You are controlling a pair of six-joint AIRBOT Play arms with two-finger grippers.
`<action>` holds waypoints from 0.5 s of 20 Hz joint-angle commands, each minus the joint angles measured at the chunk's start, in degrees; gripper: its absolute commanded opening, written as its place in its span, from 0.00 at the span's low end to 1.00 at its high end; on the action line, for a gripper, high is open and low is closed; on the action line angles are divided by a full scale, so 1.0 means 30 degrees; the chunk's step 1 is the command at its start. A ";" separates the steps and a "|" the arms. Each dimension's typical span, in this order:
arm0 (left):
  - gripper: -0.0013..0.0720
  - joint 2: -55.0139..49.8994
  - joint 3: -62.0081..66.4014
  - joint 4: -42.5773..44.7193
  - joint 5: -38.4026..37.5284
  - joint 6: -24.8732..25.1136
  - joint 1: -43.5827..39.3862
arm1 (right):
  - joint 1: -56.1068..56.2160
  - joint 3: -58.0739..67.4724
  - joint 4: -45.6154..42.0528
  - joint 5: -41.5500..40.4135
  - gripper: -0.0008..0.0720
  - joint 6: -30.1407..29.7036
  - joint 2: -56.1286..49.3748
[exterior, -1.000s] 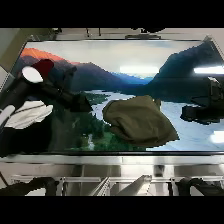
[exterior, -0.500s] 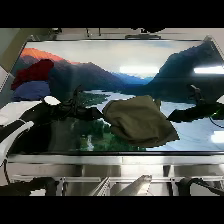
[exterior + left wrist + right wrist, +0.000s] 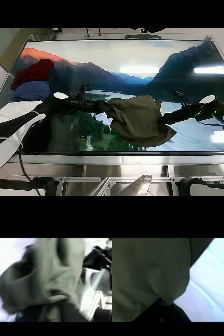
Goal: Fold the shirts.
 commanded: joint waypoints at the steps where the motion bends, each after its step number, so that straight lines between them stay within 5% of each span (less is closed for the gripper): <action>1: 0.03 -0.1129 0.2084 -0.0291 -0.1443 0.0073 -0.0357 | 0.0481 0.0495 0.1158 0.0627 0.03 -0.0153 -0.0109; 6: 0.03 0.0517 0.4656 -0.0262 -0.2965 -0.0393 0.0277 | 0.0321 0.2659 0.3985 0.3439 0.03 -0.0087 0.2397; 10: 0.03 0.3242 0.5909 0.0503 -0.3038 -0.1027 0.0925 | 0.0219 0.4299 0.5705 0.3082 0.03 -0.0087 0.6397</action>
